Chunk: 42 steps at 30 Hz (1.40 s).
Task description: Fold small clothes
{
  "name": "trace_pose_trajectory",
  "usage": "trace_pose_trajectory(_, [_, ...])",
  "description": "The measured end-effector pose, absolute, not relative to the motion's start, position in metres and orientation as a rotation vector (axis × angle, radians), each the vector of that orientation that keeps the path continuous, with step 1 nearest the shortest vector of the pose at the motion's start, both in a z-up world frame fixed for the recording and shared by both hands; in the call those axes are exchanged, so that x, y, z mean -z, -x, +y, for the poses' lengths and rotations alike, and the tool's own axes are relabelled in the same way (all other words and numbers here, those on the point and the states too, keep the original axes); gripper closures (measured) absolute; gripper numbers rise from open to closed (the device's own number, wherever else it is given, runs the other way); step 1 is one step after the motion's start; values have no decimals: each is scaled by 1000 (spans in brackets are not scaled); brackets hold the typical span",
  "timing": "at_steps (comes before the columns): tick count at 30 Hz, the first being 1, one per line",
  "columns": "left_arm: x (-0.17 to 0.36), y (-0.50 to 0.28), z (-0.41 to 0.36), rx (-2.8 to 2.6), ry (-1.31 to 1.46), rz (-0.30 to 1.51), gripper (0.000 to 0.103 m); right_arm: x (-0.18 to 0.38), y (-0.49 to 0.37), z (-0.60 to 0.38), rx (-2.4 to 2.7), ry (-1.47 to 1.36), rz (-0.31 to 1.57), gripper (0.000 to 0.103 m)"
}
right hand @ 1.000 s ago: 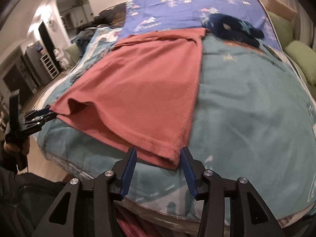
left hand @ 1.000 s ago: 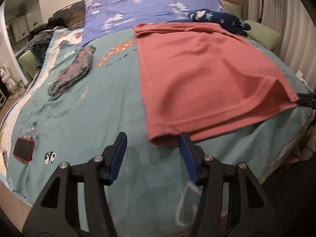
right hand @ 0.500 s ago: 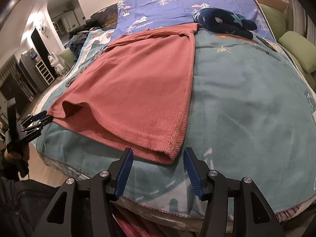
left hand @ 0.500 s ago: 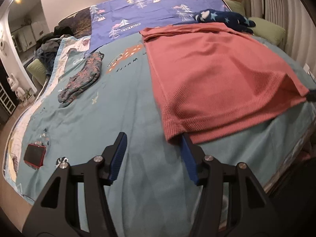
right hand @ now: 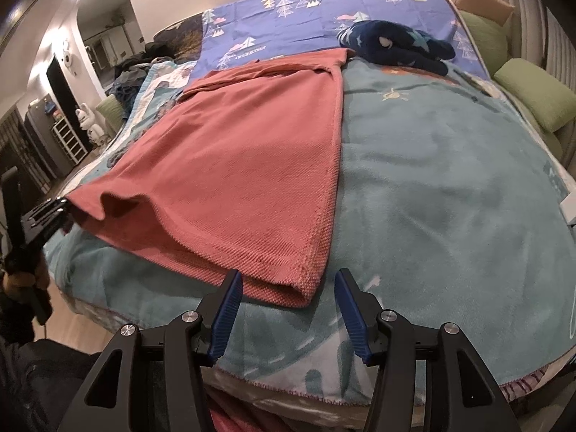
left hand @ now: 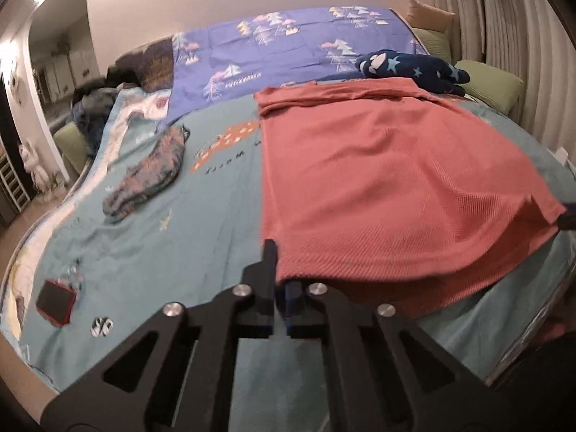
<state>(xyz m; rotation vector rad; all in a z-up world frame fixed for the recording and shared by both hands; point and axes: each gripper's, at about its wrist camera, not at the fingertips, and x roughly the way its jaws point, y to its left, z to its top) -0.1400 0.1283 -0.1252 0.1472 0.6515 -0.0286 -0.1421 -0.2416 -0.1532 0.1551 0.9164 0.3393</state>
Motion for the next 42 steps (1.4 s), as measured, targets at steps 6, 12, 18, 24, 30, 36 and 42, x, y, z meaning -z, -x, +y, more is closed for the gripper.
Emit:
trace_pose_trajectory(6, [119,160,160,24,-8,668,99,147,150,-259,-311,-202,883,97])
trace_pose_trajectory(12, [140,171,162,74,-22,772,98,147,152,-272,-333,-235,922,96])
trace_pose_trajectory(18, [141,182,167,128,33,814,83,146,150,-276,-370,-252,965,91])
trace_pose_trajectory(24, [131,174,188,238,256,787,36,147,137,-282,-448,-375,961,52])
trace_pose_trajectory(30, [156,136,200,303,474,839,36,168,116,-283,-535,-543,1014,51])
trace_pose_trajectory(36, [161,126,206,392,572,878,68,184,108,-298,-664,-722,1070,54])
trace_pose_trajectory(42, [173,114,223,476,756,883,68,206,85,-298,-798,-881,1139,58])
